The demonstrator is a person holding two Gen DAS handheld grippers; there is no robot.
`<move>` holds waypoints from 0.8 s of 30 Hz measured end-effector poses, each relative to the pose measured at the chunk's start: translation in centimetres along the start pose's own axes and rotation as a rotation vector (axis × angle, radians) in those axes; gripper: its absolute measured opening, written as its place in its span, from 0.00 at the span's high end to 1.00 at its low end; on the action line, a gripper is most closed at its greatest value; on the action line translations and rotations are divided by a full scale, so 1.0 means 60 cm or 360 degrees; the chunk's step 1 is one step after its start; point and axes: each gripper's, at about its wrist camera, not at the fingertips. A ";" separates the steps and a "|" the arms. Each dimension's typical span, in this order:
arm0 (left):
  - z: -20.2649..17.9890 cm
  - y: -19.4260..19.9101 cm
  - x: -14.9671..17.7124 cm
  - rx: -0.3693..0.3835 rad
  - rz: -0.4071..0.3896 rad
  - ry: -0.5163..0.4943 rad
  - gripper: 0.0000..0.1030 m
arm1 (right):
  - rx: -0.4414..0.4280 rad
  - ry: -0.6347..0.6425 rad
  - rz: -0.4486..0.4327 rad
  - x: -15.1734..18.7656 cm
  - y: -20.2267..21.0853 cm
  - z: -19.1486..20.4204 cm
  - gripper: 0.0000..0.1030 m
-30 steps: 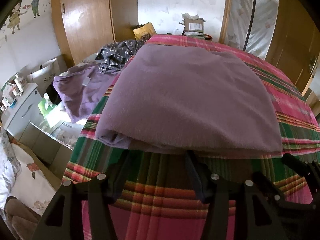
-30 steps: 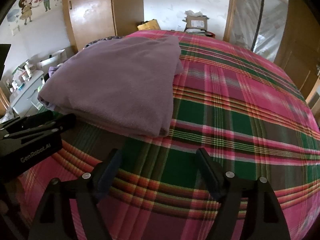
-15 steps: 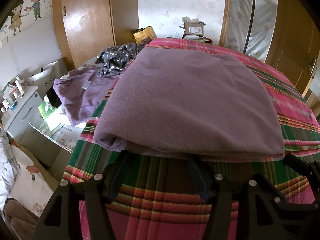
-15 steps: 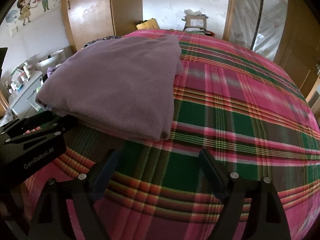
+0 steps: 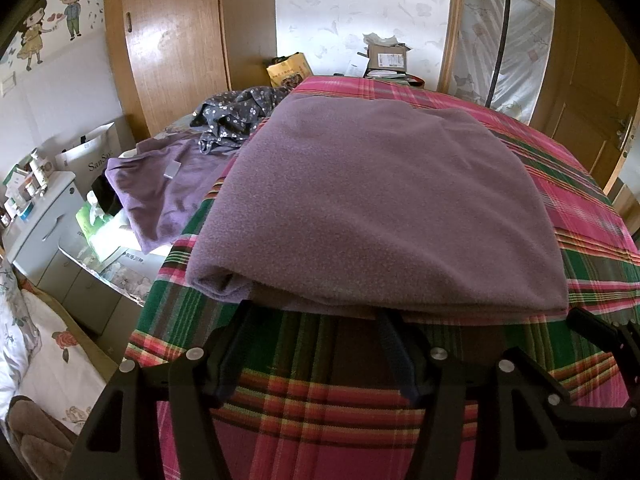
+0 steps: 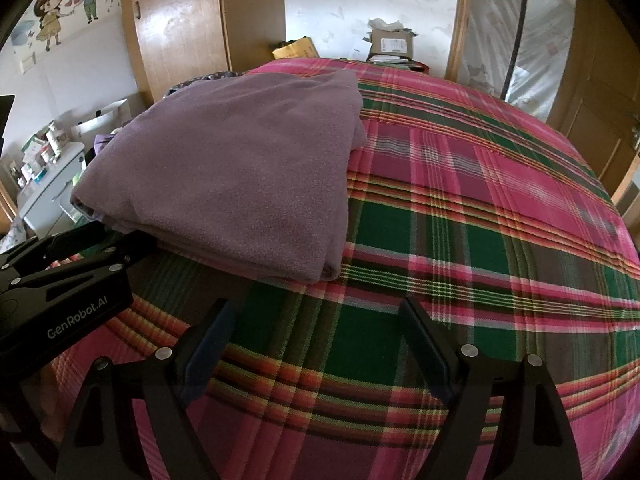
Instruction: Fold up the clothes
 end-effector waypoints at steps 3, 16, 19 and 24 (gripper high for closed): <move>0.000 -0.001 0.000 0.0000 0.0000 -0.0001 0.39 | 0.0007 -0.0006 0.0003 -0.003 -0.002 0.003 0.16; -0.001 -0.001 0.000 0.0000 0.0000 0.0000 0.39 | 0.0007 -0.0010 0.0003 -0.004 -0.004 0.003 0.16; 0.000 -0.001 -0.001 0.0000 0.0000 0.0000 0.39 | 0.0007 -0.0010 0.0003 -0.004 -0.004 0.003 0.16; 0.000 -0.001 0.000 0.0000 0.0000 0.0000 0.39 | 0.0007 -0.0010 0.0003 -0.004 -0.004 0.003 0.16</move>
Point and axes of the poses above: each gripper's, at about its wrist camera, not at the fingertips, and y roughly against the way its jaws point, z to its left, x to its underside, and after that the axes turned 7 degrees about y, right-handed
